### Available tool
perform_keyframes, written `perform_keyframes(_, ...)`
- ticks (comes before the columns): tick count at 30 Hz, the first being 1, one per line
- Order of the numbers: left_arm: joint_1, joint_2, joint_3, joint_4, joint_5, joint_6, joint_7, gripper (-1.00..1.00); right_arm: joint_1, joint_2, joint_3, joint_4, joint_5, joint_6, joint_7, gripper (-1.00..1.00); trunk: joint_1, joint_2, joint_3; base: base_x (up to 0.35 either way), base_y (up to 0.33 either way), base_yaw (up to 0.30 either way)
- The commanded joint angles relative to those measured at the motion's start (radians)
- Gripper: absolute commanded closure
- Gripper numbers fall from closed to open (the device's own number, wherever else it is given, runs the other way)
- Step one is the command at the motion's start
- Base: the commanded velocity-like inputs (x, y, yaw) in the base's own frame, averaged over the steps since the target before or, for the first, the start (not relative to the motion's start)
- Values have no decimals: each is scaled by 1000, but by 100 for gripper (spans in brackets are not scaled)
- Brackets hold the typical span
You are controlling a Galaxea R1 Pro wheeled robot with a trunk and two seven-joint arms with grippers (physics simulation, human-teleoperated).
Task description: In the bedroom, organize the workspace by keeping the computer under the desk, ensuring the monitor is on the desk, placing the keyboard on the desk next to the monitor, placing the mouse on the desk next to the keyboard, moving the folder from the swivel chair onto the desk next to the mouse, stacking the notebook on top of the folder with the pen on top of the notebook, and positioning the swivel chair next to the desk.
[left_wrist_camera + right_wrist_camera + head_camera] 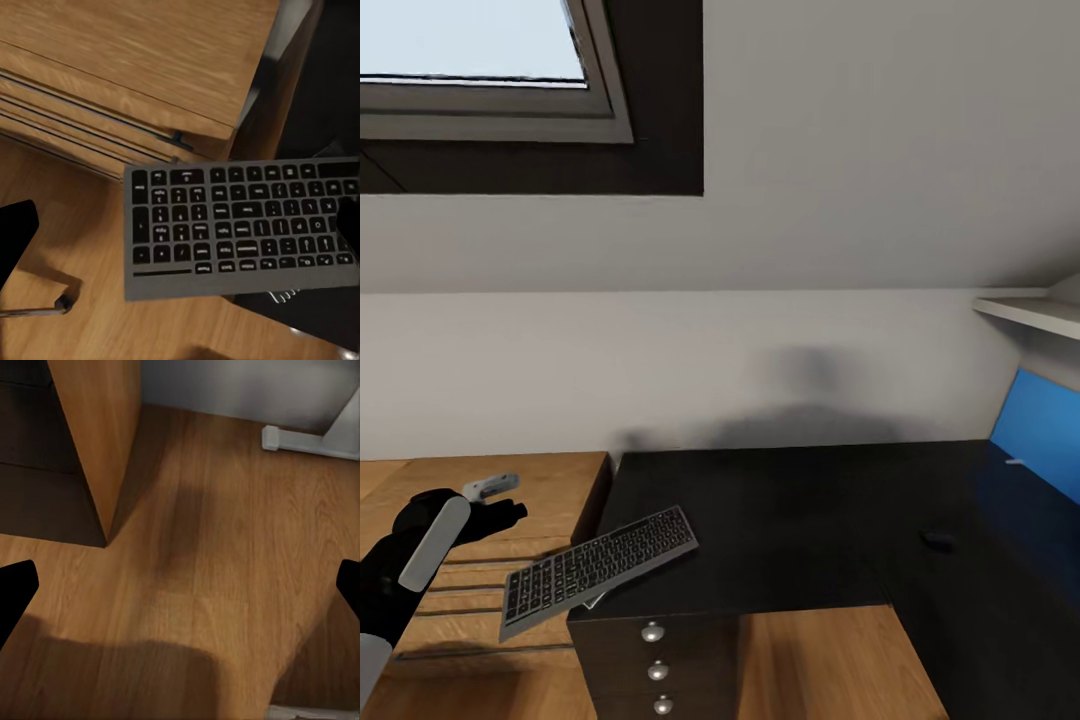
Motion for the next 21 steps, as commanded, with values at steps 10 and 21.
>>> perform_keyframes(10, 0, 4, 1, 25, 13, 3, 9, -100, -1, 3, 9, 2, -8, -3, -2, -100, 1, -1, 0, 37, 12, 0)
perform_keyframes(21, 0, 1, 0, 101, 12, 2, 5, -100, -1, 3, 9, 2, -8, -2, -2, -100, 1, -1, 0, 127, 0, 0)
